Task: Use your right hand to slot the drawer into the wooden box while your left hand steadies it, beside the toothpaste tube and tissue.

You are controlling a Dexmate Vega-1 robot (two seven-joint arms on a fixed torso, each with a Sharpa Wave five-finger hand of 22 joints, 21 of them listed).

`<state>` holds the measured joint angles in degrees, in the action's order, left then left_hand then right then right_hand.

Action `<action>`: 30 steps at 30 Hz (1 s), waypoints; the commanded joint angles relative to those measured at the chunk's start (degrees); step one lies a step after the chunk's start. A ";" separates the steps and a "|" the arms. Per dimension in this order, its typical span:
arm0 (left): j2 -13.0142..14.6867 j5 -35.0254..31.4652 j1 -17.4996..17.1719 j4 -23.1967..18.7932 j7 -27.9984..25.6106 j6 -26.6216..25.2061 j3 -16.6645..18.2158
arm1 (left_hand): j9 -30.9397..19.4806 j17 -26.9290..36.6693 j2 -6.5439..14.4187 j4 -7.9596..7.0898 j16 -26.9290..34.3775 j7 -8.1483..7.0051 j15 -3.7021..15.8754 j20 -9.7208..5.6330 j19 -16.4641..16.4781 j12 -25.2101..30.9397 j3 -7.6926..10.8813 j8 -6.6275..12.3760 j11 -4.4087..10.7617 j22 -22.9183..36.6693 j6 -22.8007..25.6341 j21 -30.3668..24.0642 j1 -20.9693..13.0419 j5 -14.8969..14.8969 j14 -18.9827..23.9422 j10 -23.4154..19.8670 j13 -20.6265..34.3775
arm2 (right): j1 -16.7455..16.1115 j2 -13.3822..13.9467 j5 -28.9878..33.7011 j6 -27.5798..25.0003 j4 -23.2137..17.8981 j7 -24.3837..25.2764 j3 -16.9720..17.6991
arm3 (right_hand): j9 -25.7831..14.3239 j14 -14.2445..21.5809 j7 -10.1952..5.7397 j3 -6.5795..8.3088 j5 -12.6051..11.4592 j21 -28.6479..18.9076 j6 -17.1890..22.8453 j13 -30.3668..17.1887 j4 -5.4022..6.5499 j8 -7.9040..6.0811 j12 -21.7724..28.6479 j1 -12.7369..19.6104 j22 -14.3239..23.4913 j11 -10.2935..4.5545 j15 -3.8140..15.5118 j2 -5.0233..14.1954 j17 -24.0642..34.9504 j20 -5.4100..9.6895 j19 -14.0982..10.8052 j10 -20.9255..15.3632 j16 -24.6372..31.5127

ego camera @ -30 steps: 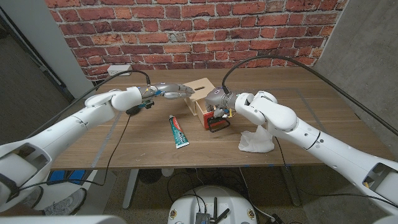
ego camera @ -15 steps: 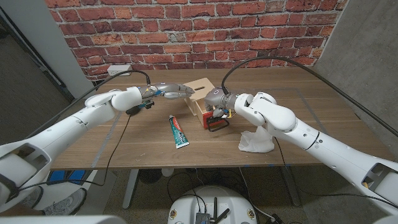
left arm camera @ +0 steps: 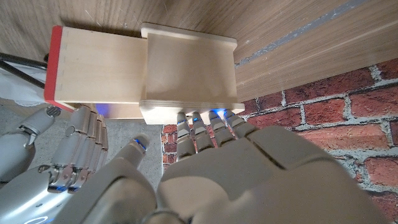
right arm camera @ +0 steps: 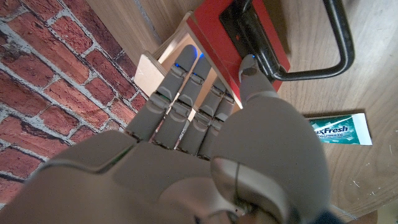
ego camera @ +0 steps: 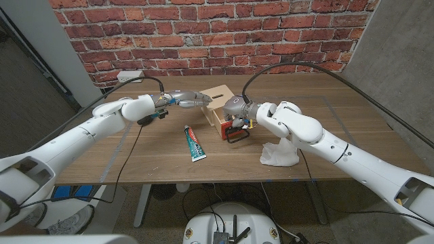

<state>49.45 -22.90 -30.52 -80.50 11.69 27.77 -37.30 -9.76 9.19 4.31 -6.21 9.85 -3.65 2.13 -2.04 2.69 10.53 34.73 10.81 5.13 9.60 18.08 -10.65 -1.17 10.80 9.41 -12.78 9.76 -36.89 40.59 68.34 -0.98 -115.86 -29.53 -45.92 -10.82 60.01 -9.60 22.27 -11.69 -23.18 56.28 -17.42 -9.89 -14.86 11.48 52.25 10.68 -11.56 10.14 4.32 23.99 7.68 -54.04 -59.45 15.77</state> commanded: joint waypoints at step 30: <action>0.10 -0.11 -0.77 -1.09 -0.22 -1.49 0.27 | -0.22 0.27 4.13 0.52 0.17 0.03 5.05 -9.91 0.57 0.11 0.88 0.02 0.09 0.00 0.73 -0.08 -0.83 0.16 0.72 -0.71 0.15 | 2.13 -0.85 -1.33 0.57 3.33 2.97 -0.73 | -0.26 -0.12 -0.59 1.26 -0.44 -0.04 0.47 -0.24 0.47 0.00 0.01 -0.22 0.08 0.07 3.00 0.99 0.29 4.43 0.37 0.67 -0.34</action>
<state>49.73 -22.88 -31.30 -81.65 11.56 26.62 -36.87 -9.79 9.21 4.31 -5.82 9.62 -3.65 1.93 -2.05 2.68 10.53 35.12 10.63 5.12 9.60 18.06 -10.65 -1.16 10.80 9.61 -12.78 9.73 -35.18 40.54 66.71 0.34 -113.39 -27.11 -45.93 -10.80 59.46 -9.62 22.52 -12.00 -23.18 56.26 -17.41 -10.14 -14.61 11.48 52.25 10.67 -11.56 10.05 4.32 24.07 7.79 -53.92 -59.02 15.22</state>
